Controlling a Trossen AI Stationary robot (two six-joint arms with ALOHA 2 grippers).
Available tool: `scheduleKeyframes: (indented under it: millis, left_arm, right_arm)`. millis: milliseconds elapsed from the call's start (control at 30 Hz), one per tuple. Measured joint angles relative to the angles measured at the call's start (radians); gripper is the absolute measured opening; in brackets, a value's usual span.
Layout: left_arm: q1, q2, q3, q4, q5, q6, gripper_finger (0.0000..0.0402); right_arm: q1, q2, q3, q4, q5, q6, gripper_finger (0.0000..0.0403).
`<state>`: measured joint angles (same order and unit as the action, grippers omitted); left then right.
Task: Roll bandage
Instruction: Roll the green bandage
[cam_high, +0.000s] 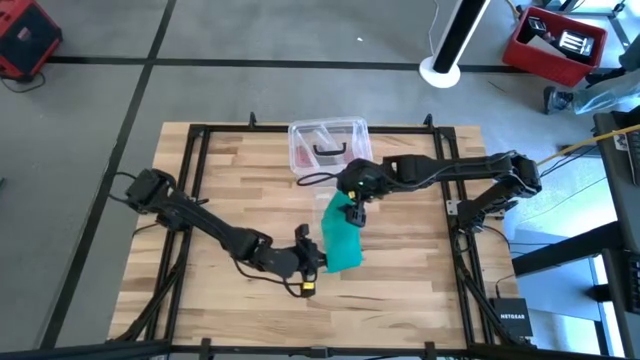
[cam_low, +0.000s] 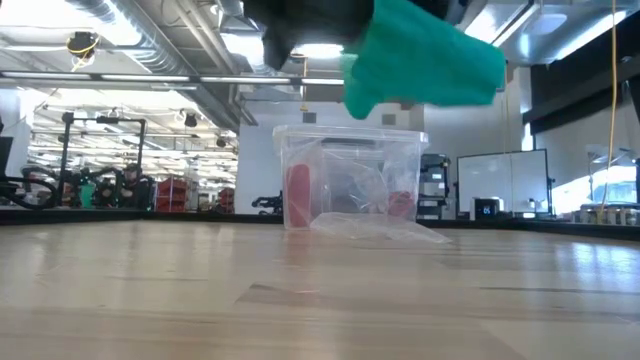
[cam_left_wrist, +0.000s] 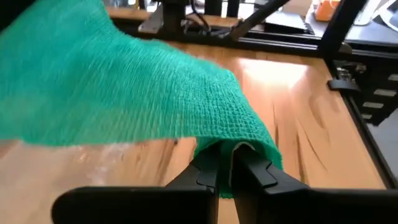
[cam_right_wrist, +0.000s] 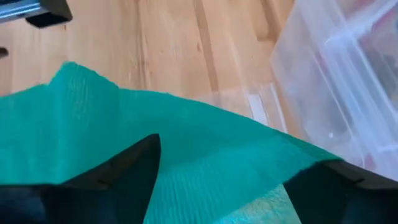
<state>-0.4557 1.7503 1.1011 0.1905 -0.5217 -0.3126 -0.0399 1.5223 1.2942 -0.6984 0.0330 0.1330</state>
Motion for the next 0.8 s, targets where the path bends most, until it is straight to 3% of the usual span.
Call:
scheduleKeyframes:
  millis: [267,400,467,800]
  left_arm:
    - [0.004,0.019,0.001,-0.030,-0.003,-0.074,0.0015]
    - [0.006,0.019,0.001,-0.032,-0.002,-0.073,0.0015]
    - [0.005,0.019,0.001,-0.032,0.002,-0.073,0.0015]
    - [0.005,0.017,0.002,-0.024,0.000,-0.053,0.0015]
  right_arm:
    - [0.000,-0.003,0.000,-0.005,0.046,0.059,0.0312]
    - [-0.012,-0.007,0.001,-0.019,-0.223,0.109,0.0312]
    - [-0.020,-0.014,0.026,-0.039,-0.261,0.151,0.0312]
    - [-0.022,-0.024,0.276,-0.223,-0.065,0.090,0.0312]
